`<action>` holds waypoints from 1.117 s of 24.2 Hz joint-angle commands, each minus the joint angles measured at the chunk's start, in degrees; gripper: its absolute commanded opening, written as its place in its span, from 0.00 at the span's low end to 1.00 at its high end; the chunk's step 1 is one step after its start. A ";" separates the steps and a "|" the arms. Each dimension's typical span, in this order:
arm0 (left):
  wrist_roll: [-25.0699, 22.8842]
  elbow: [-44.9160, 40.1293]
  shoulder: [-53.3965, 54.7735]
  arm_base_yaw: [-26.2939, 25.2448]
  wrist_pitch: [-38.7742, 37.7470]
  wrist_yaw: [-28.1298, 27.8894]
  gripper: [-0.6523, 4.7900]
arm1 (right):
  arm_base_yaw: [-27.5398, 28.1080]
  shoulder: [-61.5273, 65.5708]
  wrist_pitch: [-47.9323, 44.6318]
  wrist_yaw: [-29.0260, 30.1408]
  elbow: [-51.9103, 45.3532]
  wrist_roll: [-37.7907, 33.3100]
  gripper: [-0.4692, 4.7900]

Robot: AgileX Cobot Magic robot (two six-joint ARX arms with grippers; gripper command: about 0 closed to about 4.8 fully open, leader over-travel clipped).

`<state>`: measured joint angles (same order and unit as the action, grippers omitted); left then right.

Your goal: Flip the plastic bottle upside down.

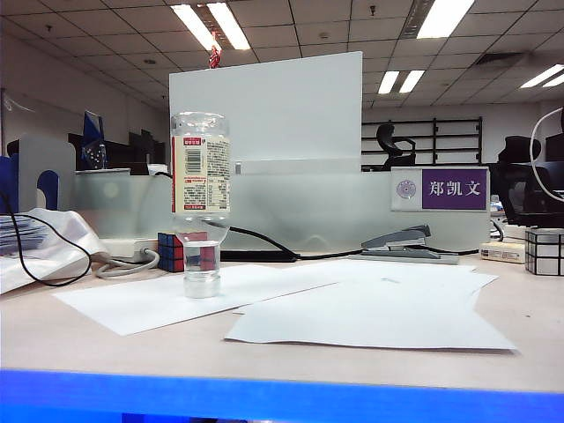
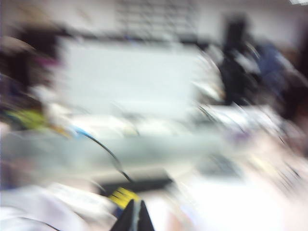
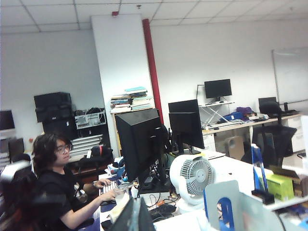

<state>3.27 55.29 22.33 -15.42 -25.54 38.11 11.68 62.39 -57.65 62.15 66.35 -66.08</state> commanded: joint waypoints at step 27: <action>-2.93 -23.76 -22.16 30.88 -1.57 -34.27 0.11 | 6.23 -62.23 102.99 -37.03 -18.82 57.27 0.08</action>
<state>-2.20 31.59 0.27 15.46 -30.96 3.81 17.93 0.27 43.79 27.31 47.53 -12.34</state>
